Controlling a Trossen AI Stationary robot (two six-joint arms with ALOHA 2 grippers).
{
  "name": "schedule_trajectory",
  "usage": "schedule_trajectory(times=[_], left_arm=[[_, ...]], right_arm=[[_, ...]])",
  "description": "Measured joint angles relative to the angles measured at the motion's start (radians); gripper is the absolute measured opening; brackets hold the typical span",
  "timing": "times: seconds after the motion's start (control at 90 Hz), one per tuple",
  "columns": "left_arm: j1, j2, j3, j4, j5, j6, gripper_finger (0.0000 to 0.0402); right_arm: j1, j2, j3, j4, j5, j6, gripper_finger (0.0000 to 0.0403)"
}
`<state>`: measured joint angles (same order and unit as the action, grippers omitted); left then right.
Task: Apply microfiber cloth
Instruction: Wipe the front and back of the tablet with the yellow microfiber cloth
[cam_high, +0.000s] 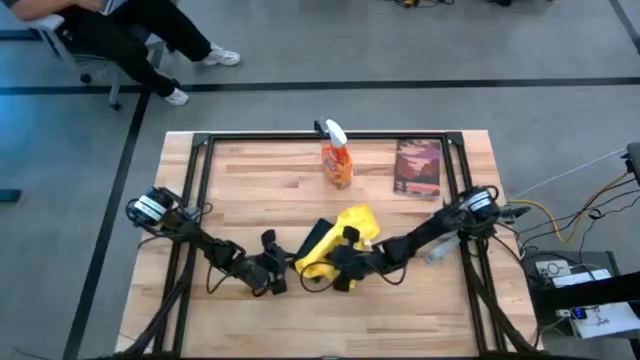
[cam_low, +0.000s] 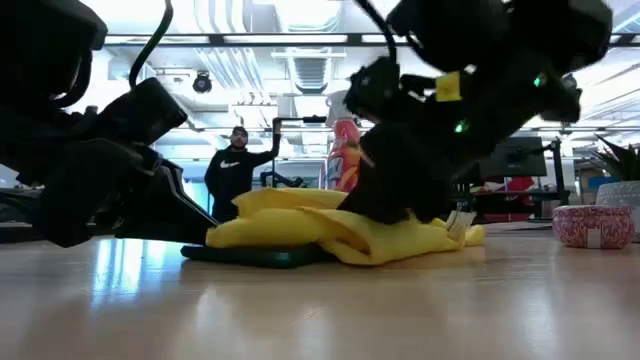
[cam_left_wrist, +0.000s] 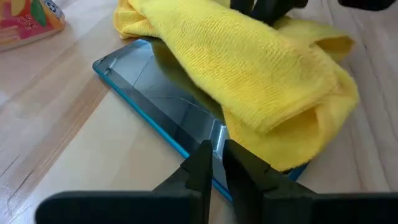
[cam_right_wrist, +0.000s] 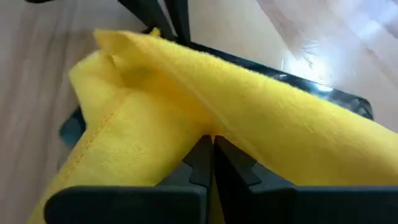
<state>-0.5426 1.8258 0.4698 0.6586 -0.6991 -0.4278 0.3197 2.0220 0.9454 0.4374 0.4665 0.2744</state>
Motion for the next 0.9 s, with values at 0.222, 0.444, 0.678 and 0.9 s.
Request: schedule_trajectory(times=[0.222, 0.444, 0.678, 0.9], left_arm=[[0.0, 0.0, -0.001, 0.003, -0.002, 0.001, 0.0029], [0.0, 0.0, -0.001, 0.004, 0.0, 0.003, 0.0029], [-0.016, -0.018, -0.001, -0.001, -0.004, 0.015, 0.0029], [-0.098, -0.098, -0.007, -0.007, -0.046, 0.079, 0.0029]], right_arm=[[-0.063, 0.087, 0.094, 0.033, 0.005, -0.053, 0.0], [-0.103, 0.132, 0.205, 0.029, -0.097, -0.136, 0.0], [-0.144, 0.236, 0.227, 0.241, -0.222, -0.106, 0.0], [-0.163, 0.284, 0.222, 0.348, -0.218, -0.087, 0.0]])
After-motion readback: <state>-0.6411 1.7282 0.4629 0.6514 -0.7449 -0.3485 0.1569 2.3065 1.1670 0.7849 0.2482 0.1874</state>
